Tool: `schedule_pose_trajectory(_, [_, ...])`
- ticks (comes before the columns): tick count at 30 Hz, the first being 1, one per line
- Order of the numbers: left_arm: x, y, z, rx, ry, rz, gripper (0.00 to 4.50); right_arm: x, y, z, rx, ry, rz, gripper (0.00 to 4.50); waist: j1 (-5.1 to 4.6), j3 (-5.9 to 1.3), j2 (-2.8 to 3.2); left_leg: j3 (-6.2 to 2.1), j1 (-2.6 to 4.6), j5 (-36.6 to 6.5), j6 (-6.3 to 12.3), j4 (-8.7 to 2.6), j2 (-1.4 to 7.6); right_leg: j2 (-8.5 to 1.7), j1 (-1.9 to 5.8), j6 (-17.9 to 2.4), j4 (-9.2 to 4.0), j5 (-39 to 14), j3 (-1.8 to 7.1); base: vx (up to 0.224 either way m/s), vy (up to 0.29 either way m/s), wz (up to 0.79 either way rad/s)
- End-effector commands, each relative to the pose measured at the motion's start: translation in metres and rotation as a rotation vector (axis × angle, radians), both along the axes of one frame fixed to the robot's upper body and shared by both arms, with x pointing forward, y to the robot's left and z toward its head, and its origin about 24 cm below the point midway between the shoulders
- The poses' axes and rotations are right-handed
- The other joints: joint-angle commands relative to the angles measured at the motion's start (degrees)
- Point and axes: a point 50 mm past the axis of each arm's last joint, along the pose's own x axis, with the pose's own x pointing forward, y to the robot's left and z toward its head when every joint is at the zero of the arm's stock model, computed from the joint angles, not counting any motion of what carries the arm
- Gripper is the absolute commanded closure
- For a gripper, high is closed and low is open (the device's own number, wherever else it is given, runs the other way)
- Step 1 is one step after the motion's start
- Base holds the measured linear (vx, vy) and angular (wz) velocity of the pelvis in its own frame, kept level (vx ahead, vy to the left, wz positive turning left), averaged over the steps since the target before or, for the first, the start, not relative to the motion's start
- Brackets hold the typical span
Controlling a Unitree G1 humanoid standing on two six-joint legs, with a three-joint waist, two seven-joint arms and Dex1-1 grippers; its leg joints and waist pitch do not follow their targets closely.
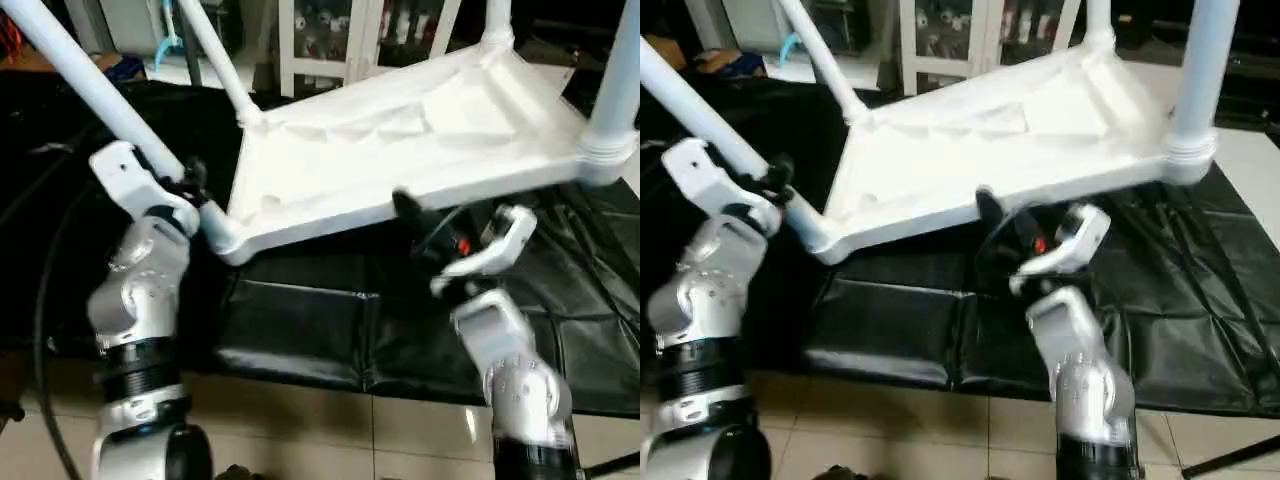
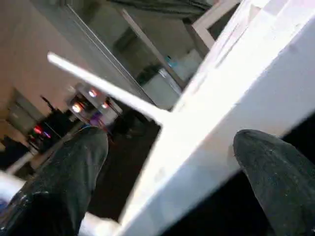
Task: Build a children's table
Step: Flip table
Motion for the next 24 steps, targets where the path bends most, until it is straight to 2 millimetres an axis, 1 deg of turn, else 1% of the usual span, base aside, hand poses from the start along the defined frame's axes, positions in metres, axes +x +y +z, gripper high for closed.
schedule_pose_trajectory(1, [0.001,-0.01,0.004,-0.165,-0.039,-0.042,2.5,0.003,-0.002,-0.005,0.061,0.059,-0.022,0.0,-0.33,-3.99,-0.48,-0.47,1.45,-5.4,0.21,-4.41,1.39,-3.43,2.39,-8.5,-3.73,-2.9,2.22,0.0,0.0,0.0])
schedule_pose_trajectory(2, [0.0,-0.011,0.003,-0.184,-0.039,-0.041,2.5,0.007,-0.005,-0.007,0.113,0.097,-0.058,0.0,-0.32,-4.09,-0.36,-0.5,1.51,-5.1,0.13,-4.37,1.36,-3.43,2.36,-8.4,-3.63,-2.6,2.16,0.0,0.0,0.0])
schedule_pose_trajectory(3, [0.0,-0.011,0.003,-0.184,-0.039,-0.041,2.5,0.007,-0.005,-0.007,0.113,0.097,-0.058,0.0,-0.4,-4.1,-0.47,-0.46,1.53,-5.0,0.06,-4.35,1.36,-3.39,2.27,-8.4,-3.61,-2.6,2.19,0.0,0.0,0.0])
schedule_pose_trajectory(4, [0.0,-0.012,0.003,-0.192,-0.039,-0.041,2.5,0.009,-0.006,-0.008,0.132,0.116,-0.07,0.0,-0.32,-4.07,-0.4,-0.41,1.58,-5.2,-0.07,-4.34,1.34,-3.35,2.19,-8.3,-3.71,-2.8,2.17,0.0,0.0,0.0])
schedule_pose_trajectory(6, [-0.001,-0.014,0.003,-0.221,-0.037,-0.05,2.5,0.016,-0.01,-0.009,0.128,0.137,-0.086,0.0,-0.32,-4.17,-0.32,-0.43,1.45,-4.4,-0.22,-4.29,1.26,-3.28,2.33,-8.0,-3.53,-1.9,2.09,0.0,0.0,0.0])
schedule_pose_trajectory(8, [-0.002,-0.016,0.002,-0.248,-0.03,-0.056,2.5,0.02,-0.011,-0.008,0.111,0.136,-0.086,0.0,-0.32,-4.24,-0.41,-0.37,1.43,-3.9,-0.18,-4.16,1.21,-3.28,2.39,-8.0,-3.48,-1.2,2.09,0.0,0.0,0.0])
schedule_pose_trajectory(11, [-0.002,-0.018,0.0,-0.271,-0.018,-0.065,2.5,0.028,-0.011,-0.002,0.059,0.117,-0.059,0.0,-0.22,-4.17,-0.47,-0.26,1.46,-4.0,-0.17,-4.1,1.15,-3.27,2.42,-7.9,-3.55,-1.5,2.1,0.0,0.0,0.0])
schedule_pose_trajectory(12, [-0.002,-0.019,-0.001,-0.275,-0.014,-0.068,2.5,0.03,-0.01,0.001,0.035,0.102,-0.042,0.0,-0.17,-4.26,-0.5,-0.32,1.34,-3.5,-0.03,-4.06,1.14,-3.26,2.62,-7.9,-3.47,-1.1,2.05,0.0,0.0,0.0])
schedule_pose_trajectory(16, [-0.003,-0.023,-0.004,-0.294,0.0,-0.092,2.5,0.038,-0.008,0.017,0.025,0.044,0.003,0.0,-0.06,-4.4,-0.59,-0.26,1.33,-2.0,0.78,-3.87,1.11,-3.23,2.71,-8.2,-3.21,0.8,2.06,0.0,0.0,0.0])
schedule_pose_trajectory(18, [-0.003,-0.025,-0.005,-0.299,0.004,-0.101,2.5,0.041,-0.009,0.021,0.025,0.032,-0.003,0.0,-0.04,-4.38,-0.55,-0.24,1.45,-2.2,1.02,-3.86,1.19,-3.29,2.55,-8.6,-3.25,0.5,2.02,0.0,0.0,0.0])
schedule_pose_trajectory(19, [-0.004,-0.025,-0.005,-0.295,0.005,-0.104,2.5,0.044,-0.011,0.023,0.022,0.025,-0.016,0.0,-0.07,-4.36,-0.69,-0.2,1.42,-2.4,1.02,-3.87,1.2,-3.26,2.6,-8.8,-3.28,-0.1,2.03,0.0,0.0,0.0])
schedule_pose_trajectory(20, [-0.004,-0.026,-0.005,-0.297,0.005,-0.107,2.5,0.046,-0.012,0.024,0.03,0.027,-0.024,0.0,-0.04,-4.38,-0.66,-0.18,1.39,-2.3,1.03,-3.86,1.18,-3.28,2.63,-8.8,-3.27,-0.1,2.03,0.0,0.0,0.0])
schedule_pose_trajectory(21, [-0.004,-0.026,-0.006,-0.299,0.006,-0.108,2.5,0.048,-0.014,0.025,0.033,0.029,-0.034,0.0,-0.12,-4.37,-0.85,-0.17,1.35,-2.2,1.08,-3.85,1.19,-3.25,2.63,-8.8,-3.28,0.0,2.02,0.0,0.0,0.0])
schedule_pose_trajectory(22, [-0.004,-0.026,-0.006,-0.299,0.006,-0.108,2.5,0.048,-0.014,0.025,0.033,0.029,-0.035,0.0,-0.1,-4.4,-0.84,-0.16,1.37,-2.2,1.12,-3.84,1.18,-3.26,2.66,-8.8,-3.23,0.0,2.02,0.0,0.0,0.0])
schedule_pose_trajectory(24, [-0.005,-0.027,-0.005,-0.31,0.006,-0.115,2.5,0.055,-0.019,0.026,0.054,0.043,-0.076,0.0,-0.14,-4.43,-0.79,-0.11,1.43,-2.3,1.18,-3.78,1.18,-3.27,2.58,-9.0,-3.22,-0.4,1.99,0.0,0.0,0.0])
